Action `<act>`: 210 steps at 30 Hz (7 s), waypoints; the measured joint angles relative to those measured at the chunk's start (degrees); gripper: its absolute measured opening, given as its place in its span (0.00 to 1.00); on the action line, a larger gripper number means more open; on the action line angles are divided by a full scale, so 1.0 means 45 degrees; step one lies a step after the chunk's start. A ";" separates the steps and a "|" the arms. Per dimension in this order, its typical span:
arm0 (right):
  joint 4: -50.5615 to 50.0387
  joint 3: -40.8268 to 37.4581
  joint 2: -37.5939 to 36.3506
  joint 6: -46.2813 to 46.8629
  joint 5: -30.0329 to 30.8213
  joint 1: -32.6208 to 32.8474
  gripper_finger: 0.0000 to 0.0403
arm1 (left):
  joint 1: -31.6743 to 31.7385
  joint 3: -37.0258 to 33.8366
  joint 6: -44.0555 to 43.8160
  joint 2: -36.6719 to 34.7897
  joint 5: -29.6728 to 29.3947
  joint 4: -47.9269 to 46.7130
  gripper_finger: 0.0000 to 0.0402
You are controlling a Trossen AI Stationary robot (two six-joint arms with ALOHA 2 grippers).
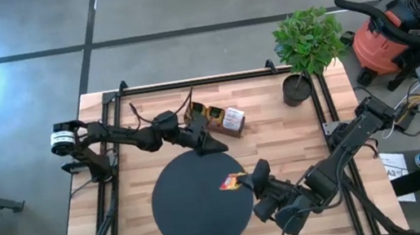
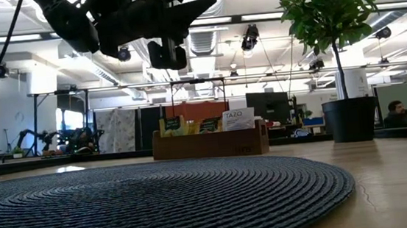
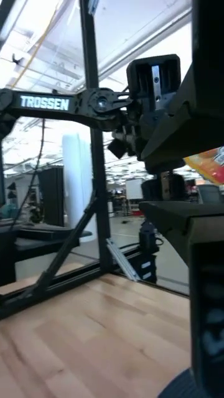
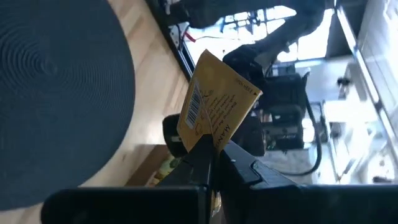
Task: Pick & Place Tea
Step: Put the orange tea bag into the middle section of the wooden organizer
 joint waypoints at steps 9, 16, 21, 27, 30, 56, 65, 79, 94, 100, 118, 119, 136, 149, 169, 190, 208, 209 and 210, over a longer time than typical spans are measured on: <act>0.0019 -0.0034 0.0002 -0.2786 -0.0127 -0.0181 0.03 | -0.0002 0.0000 -0.0731 0.0024 0.1438 -0.0024 0.27; 0.0024 -0.0034 0.0002 -0.3522 -0.0145 -0.0379 0.03 | 0.0003 0.0000 -0.0375 0.0001 0.1295 -0.0028 0.27; -0.0058 -0.0039 0.0002 0.0058 -0.0146 -0.0367 0.03 | -0.0008 0.0170 0.0673 -0.0069 0.1897 0.0210 0.27; -0.0852 -0.0039 0.0002 0.6820 -0.0356 -0.0371 0.03 | -0.0016 0.0451 0.2188 -0.0073 0.1780 0.0218 0.27; -0.1836 -0.0039 0.0002 1.1028 -0.1549 -0.0486 0.03 | -0.0016 0.0638 0.3302 -0.0081 0.1415 0.0207 0.27; -0.1855 -0.3859 -0.2018 2.8843 -0.9440 -0.5473 0.03 | -0.5936 0.3511 1.6990 -0.1080 -1.5401 -1.3067 0.27; 0.1205 -0.3928 -0.2135 2.8354 -1.0636 -0.7513 0.03 | -0.6717 0.3303 1.8407 -0.0143 -1.7893 -1.1894 0.27; 0.1791 -0.3957 -0.2110 2.9505 -1.0816 -0.8008 0.03 | -0.5659 0.3298 1.8910 0.0416 -1.8573 -1.1637 0.27; 0.2084 -0.3949 -0.2110 2.9917 -1.0869 -0.8068 0.03 | -0.4456 0.3293 2.0557 0.1253 -1.8483 -1.0093 0.27; 0.2079 -0.3949 -0.2110 2.9970 -1.0860 -0.8068 0.03 | -0.4237 0.3333 2.0547 0.1253 -1.7737 -0.9779 0.26; 0.2202 -0.3949 -0.2089 2.7180 -0.9903 -0.8072 0.03 | -0.4206 0.3315 2.0516 0.1253 -1.7483 -0.9721 0.06; 0.2311 -0.3949 -0.2091 2.7138 -0.9850 -0.8072 0.04 | -0.4200 0.3313 2.0513 0.1253 -1.7522 -0.9727 0.07; 0.0962 -0.3949 -0.2920 2.6341 -0.9796 -0.8092 0.55 | -0.3905 0.3283 1.8389 0.1184 -1.6556 -1.2387 0.02; -0.0517 -0.3934 -0.3908 1.2894 -1.1355 -0.7480 0.54 | -0.2470 0.3279 1.7247 -0.0325 -0.7339 -1.2128 0.02; 0.1122 -0.2948 -0.2030 0.9261 -1.0765 -0.7517 0.37 | -0.1219 0.2250 1.7752 -0.1429 -0.6246 -1.2820 0.02; -0.1178 0.0211 0.0658 0.9036 -1.1599 -0.8353 0.11 | -0.0423 0.0452 1.8861 -0.2730 -0.5253 -1.1495 0.02; -0.2666 0.1146 0.1081 1.0332 -1.1820 -0.9357 0.02 | -0.0250 0.0165 1.7555 -0.2911 -0.7505 -1.1838 0.21; -0.2708 0.1146 0.1081 1.0322 -1.1821 -0.9517 0.02 | -0.0250 0.0165 1.7318 -0.2974 -0.7920 -1.2197 0.24; -0.2791 0.1146 0.1081 1.0312 -1.1821 -0.9699 0.02 | -0.0250 0.0165 1.7101 -0.3036 -0.8250 -1.2485 0.26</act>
